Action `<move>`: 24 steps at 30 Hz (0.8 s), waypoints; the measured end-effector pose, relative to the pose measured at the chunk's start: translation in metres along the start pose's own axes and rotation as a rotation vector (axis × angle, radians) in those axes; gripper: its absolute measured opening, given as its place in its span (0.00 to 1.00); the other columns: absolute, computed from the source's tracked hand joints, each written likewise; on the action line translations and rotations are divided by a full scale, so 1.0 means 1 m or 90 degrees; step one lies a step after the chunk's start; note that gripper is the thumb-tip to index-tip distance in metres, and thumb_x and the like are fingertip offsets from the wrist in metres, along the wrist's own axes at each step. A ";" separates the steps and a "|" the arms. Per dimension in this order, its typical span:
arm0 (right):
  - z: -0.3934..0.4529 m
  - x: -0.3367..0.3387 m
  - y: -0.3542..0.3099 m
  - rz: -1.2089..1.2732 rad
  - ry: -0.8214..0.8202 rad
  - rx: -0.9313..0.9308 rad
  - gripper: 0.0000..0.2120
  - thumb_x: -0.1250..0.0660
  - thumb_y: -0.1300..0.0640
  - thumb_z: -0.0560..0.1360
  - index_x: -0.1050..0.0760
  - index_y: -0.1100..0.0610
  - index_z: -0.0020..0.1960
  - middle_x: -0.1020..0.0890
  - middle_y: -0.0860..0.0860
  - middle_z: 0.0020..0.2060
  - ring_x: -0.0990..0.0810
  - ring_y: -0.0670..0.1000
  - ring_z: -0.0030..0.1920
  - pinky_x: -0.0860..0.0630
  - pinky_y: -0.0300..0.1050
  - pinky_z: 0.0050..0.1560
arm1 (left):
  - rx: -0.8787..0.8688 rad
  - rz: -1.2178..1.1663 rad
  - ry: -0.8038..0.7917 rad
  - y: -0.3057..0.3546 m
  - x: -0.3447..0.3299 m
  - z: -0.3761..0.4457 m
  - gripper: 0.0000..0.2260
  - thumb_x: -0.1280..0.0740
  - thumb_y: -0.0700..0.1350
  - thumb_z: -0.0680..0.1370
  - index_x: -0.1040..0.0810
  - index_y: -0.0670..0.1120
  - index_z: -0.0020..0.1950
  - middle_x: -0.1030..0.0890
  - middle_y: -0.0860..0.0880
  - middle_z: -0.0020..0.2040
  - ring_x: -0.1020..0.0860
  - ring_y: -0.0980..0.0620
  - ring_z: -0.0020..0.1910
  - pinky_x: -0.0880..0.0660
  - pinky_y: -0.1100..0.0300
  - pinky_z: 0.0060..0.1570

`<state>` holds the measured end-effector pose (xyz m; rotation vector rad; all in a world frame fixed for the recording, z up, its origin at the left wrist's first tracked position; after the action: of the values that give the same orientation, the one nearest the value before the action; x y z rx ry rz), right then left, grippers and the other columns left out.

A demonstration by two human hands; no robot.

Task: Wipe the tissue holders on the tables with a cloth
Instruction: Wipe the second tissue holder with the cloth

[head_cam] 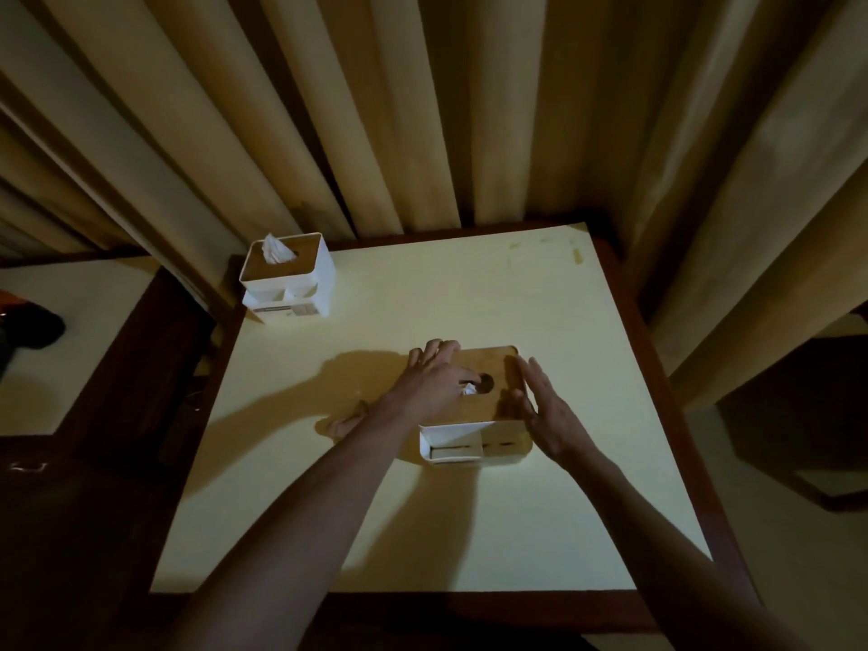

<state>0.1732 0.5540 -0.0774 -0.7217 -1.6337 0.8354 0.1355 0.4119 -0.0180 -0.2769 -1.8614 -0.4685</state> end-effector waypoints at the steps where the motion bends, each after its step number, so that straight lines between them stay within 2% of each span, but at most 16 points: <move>1: 0.001 -0.002 0.001 0.032 -0.008 -0.012 0.28 0.52 0.36 0.78 0.53 0.39 0.76 0.48 0.49 0.78 0.45 0.56 0.76 0.40 0.60 0.72 | -0.007 0.015 -0.012 0.001 0.001 0.004 0.15 0.40 0.45 0.81 0.25 0.58 0.65 0.41 0.46 0.74 0.47 0.45 0.72 0.45 0.49 0.66; 3: 0.002 -0.004 0.002 0.078 -0.018 -0.031 0.30 0.51 0.34 0.78 0.52 0.41 0.77 0.45 0.49 0.77 0.45 0.53 0.76 0.41 0.59 0.73 | -0.024 0.049 -0.032 0.004 0.003 0.012 0.13 0.38 0.48 0.80 0.22 0.57 0.62 0.42 0.47 0.75 0.49 0.45 0.73 0.47 0.48 0.67; 6: 0.004 -0.002 -0.001 0.101 -0.028 -0.050 0.29 0.49 0.39 0.80 0.50 0.45 0.78 0.41 0.51 0.76 0.40 0.54 0.75 0.39 0.54 0.73 | -0.034 0.076 -0.033 0.004 0.002 0.021 0.08 0.34 0.49 0.77 0.17 0.54 0.54 0.40 0.49 0.74 0.47 0.47 0.72 0.48 0.49 0.67; 9: 0.004 0.001 -0.004 0.105 -0.045 -0.054 0.27 0.48 0.42 0.81 0.50 0.45 0.77 0.38 0.53 0.75 0.35 0.55 0.72 0.36 0.50 0.69 | -0.011 -0.018 0.011 0.001 0.009 0.021 0.06 0.33 0.49 0.76 0.16 0.53 0.48 0.35 0.49 0.70 0.44 0.50 0.70 0.46 0.53 0.64; 12: 0.003 0.004 -0.006 0.116 -0.049 -0.042 0.27 0.48 0.43 0.81 0.50 0.45 0.78 0.39 0.51 0.75 0.37 0.53 0.73 0.38 0.48 0.70 | 0.049 -0.114 0.103 -0.008 0.033 0.018 0.05 0.32 0.48 0.76 0.16 0.51 0.47 0.31 0.50 0.65 0.39 0.50 0.68 0.44 0.57 0.61; 14: 0.001 0.007 -0.005 0.128 -0.049 -0.041 0.26 0.48 0.43 0.81 0.49 0.45 0.77 0.39 0.49 0.76 0.39 0.51 0.74 0.40 0.44 0.70 | 0.112 -0.170 0.158 -0.019 0.047 0.014 0.05 0.32 0.47 0.76 0.16 0.51 0.47 0.29 0.50 0.62 0.36 0.50 0.65 0.41 0.57 0.60; 16: -0.001 0.008 -0.004 0.130 -0.054 -0.043 0.26 0.48 0.43 0.81 0.49 0.44 0.77 0.40 0.48 0.76 0.39 0.50 0.74 0.41 0.42 0.69 | 0.147 -0.204 0.161 -0.026 0.048 0.012 0.03 0.31 0.47 0.76 0.17 0.52 0.46 0.27 0.50 0.59 0.34 0.50 0.62 0.37 0.53 0.62; 17: -0.001 0.008 -0.005 0.129 -0.058 -0.043 0.26 0.48 0.43 0.81 0.49 0.44 0.77 0.40 0.48 0.76 0.39 0.51 0.74 0.41 0.42 0.69 | 0.150 -0.212 0.140 -0.026 0.045 0.012 0.03 0.30 0.48 0.75 0.18 0.55 0.44 0.25 0.50 0.58 0.32 0.50 0.62 0.35 0.51 0.63; 20: 0.000 0.009 -0.004 0.117 -0.069 -0.042 0.26 0.46 0.44 0.81 0.49 0.44 0.77 0.39 0.49 0.75 0.38 0.52 0.74 0.39 0.44 0.70 | 0.146 -0.232 0.095 -0.022 0.031 0.009 0.11 0.30 0.49 0.74 0.23 0.65 0.35 0.21 0.52 0.53 0.28 0.49 0.58 0.30 0.45 0.60; 22: 0.001 0.008 -0.003 0.106 -0.079 -0.040 0.27 0.45 0.45 0.81 0.51 0.43 0.77 0.39 0.49 0.75 0.37 0.53 0.73 0.37 0.48 0.71 | 0.151 -0.242 0.102 -0.021 0.029 0.006 0.10 0.30 0.50 0.74 0.23 0.64 0.35 0.20 0.52 0.52 0.26 0.51 0.56 0.29 0.46 0.59; 24: 0.000 0.007 -0.002 0.098 -0.082 -0.041 0.28 0.45 0.45 0.81 0.52 0.42 0.77 0.39 0.49 0.75 0.36 0.53 0.73 0.36 0.49 0.70 | 0.163 -0.256 0.118 -0.024 0.030 0.004 0.04 0.30 0.49 0.74 0.18 0.58 0.41 0.21 0.51 0.53 0.25 0.51 0.56 0.28 0.49 0.59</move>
<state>0.1717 0.5582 -0.0718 -0.8627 -1.7420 0.9599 0.1118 0.3913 0.0046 0.3091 -1.7721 -0.5013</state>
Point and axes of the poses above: each hand's wrist, its own z-axis towards the middle knuckle, its own x-axis out of the back of the hand, y = z × x, the point moved 9 cm from there along z, towards the middle knuckle
